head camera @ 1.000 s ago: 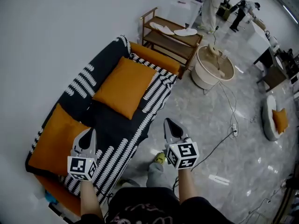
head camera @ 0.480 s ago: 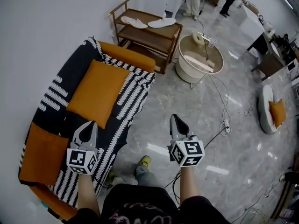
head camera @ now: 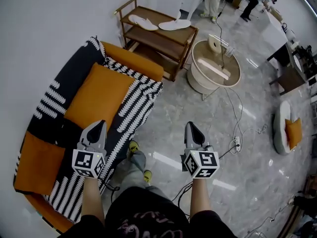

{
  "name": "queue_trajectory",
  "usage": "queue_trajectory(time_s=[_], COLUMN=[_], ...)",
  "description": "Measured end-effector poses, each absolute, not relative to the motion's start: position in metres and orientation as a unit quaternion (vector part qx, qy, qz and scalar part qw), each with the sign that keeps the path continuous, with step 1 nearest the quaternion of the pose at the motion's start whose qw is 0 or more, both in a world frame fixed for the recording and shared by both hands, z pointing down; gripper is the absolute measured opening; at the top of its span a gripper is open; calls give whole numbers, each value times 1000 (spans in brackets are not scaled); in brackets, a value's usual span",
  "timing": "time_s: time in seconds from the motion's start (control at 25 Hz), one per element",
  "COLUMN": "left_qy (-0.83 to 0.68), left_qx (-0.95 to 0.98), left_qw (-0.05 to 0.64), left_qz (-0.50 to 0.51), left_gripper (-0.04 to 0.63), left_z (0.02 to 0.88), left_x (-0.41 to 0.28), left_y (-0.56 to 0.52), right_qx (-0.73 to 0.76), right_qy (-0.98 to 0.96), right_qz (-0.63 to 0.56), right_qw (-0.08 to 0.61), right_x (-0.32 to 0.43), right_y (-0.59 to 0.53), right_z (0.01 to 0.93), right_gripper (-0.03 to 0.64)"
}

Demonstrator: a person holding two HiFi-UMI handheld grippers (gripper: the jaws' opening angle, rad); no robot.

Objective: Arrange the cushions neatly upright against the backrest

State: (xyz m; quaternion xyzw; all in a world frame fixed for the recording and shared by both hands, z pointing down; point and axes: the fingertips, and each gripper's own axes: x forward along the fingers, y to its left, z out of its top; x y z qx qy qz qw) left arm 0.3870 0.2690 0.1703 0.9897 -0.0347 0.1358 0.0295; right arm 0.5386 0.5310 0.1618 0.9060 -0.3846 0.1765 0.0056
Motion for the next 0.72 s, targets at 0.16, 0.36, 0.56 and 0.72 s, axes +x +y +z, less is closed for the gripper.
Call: queue_trajectory(time_s=[0.16,0.36,0.56,0.72], left_qy=[-52,-103,-194,-259], left_qx=[989,983,964,945], left_qw=[45,67,106,121], left_qz=[132,134,146,158], left_gripper=[-2,-2,-2,-2], left_z=[185,201,220,233], left_x=[419,436,426,412], left_y=[243,190,106,55], right_qx=[899,871,817,771], right_qy=[-404,-457,-538,-595], right_qz=[169,172,188,192], right_qw=[20,44,87,120], right_x=[577,620,642,656], right_y=[493,409,291,208], right_z=[165,176,192,204], right_gripper=[8,8,8,8])
